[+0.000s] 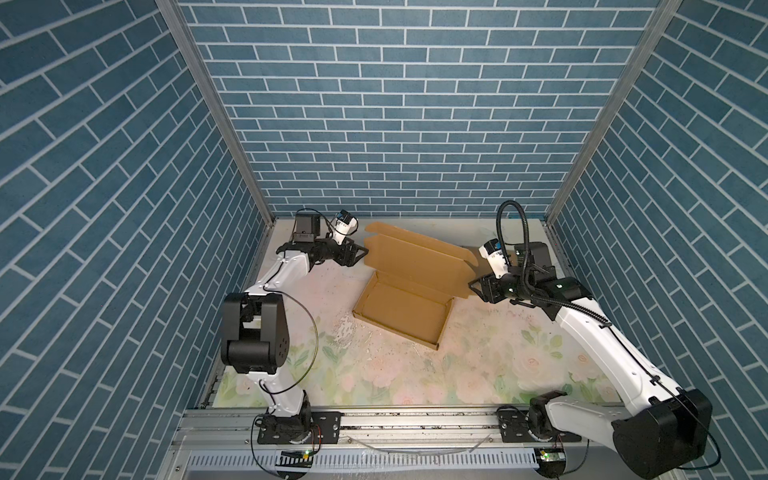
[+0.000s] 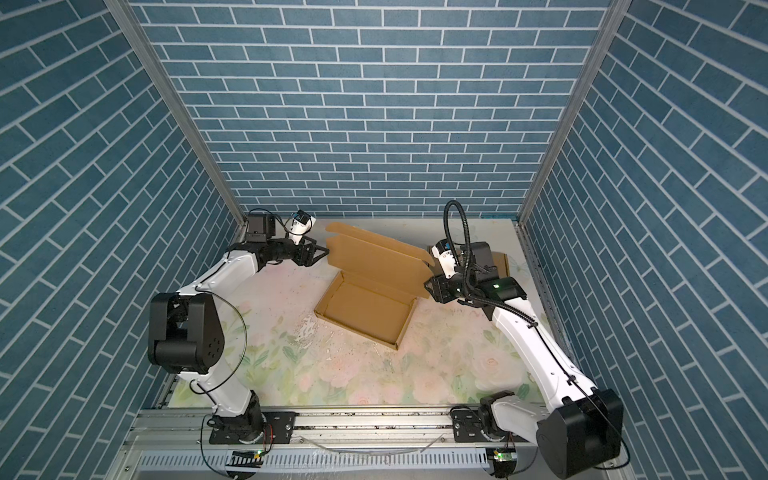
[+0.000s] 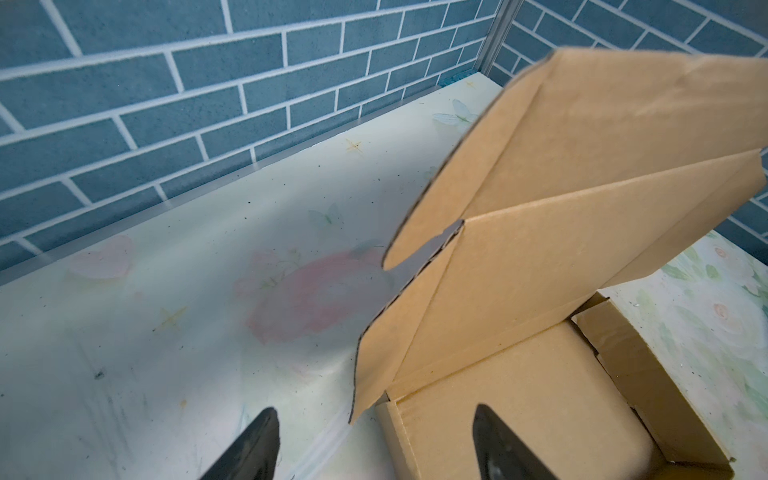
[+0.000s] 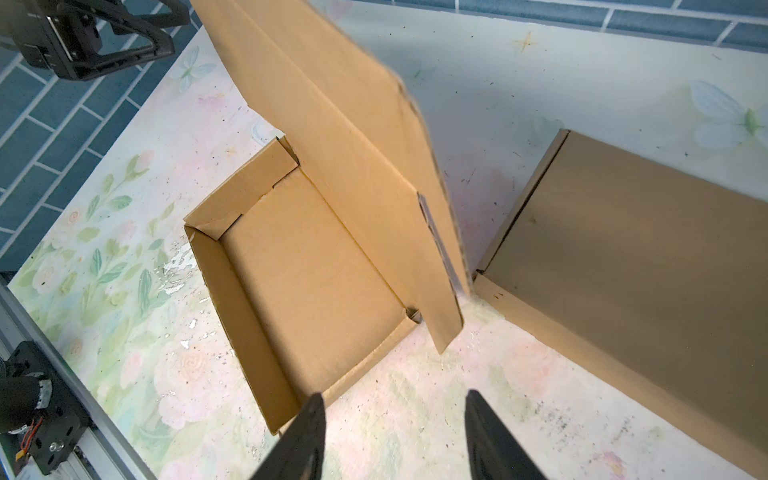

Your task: Fold the paper box

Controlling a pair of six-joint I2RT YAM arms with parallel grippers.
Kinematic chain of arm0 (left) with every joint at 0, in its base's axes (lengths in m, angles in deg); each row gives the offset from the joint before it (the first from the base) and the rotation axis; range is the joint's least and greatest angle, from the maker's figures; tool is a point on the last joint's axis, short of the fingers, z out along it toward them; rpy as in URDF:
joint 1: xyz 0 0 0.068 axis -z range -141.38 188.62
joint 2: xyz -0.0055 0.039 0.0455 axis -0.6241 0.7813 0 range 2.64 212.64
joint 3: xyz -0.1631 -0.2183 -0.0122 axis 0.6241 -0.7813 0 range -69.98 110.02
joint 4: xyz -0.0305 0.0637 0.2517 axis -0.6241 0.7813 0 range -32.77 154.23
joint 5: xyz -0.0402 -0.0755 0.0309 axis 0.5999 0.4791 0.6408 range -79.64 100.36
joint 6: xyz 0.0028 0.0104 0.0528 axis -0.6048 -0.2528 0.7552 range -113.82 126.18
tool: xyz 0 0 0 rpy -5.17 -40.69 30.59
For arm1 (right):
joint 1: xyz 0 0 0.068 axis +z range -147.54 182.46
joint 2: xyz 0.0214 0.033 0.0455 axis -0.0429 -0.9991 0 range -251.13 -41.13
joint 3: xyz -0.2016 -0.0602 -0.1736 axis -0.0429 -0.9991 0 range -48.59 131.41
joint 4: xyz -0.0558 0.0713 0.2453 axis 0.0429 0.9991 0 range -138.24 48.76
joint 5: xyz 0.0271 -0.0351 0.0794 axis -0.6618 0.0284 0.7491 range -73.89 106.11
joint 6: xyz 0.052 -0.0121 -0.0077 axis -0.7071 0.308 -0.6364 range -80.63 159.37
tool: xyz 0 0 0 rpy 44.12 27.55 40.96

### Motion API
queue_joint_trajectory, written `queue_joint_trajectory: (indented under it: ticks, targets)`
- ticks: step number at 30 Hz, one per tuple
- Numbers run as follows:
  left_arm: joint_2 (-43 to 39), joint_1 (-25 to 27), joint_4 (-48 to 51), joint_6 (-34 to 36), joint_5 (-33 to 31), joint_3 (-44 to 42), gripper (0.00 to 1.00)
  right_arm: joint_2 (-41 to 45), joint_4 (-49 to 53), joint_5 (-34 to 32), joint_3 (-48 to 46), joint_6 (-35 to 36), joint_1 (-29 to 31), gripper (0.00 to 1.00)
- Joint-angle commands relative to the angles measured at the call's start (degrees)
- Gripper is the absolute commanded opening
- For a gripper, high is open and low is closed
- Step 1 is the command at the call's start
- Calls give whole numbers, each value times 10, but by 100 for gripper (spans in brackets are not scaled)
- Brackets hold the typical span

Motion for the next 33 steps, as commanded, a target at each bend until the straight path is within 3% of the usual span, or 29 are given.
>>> queue_joint_trajectory:
  ticks: [1, 10, 20, 25, 33]
  targets:
    - [15, -4, 14, 35, 28, 19, 74, -5, -68, 10, -24, 5, -1, 53]
    - [46, -5, -8, 34, 63, 30, 69, -29, -146, 0, -61, 13, -12, 52]
    - [59, -5, -26, 37, 90, 25, 55, -60, -207, 54, -79, 19, -24, 50]
    - [62, -4, -40, 34, 94, 19, 47, -65, -227, 64, -86, 25, -24, 43]
    - [66, 4, -72, 20, 91, 14, 37, -76, -231, 59, -88, 33, -24, 20]
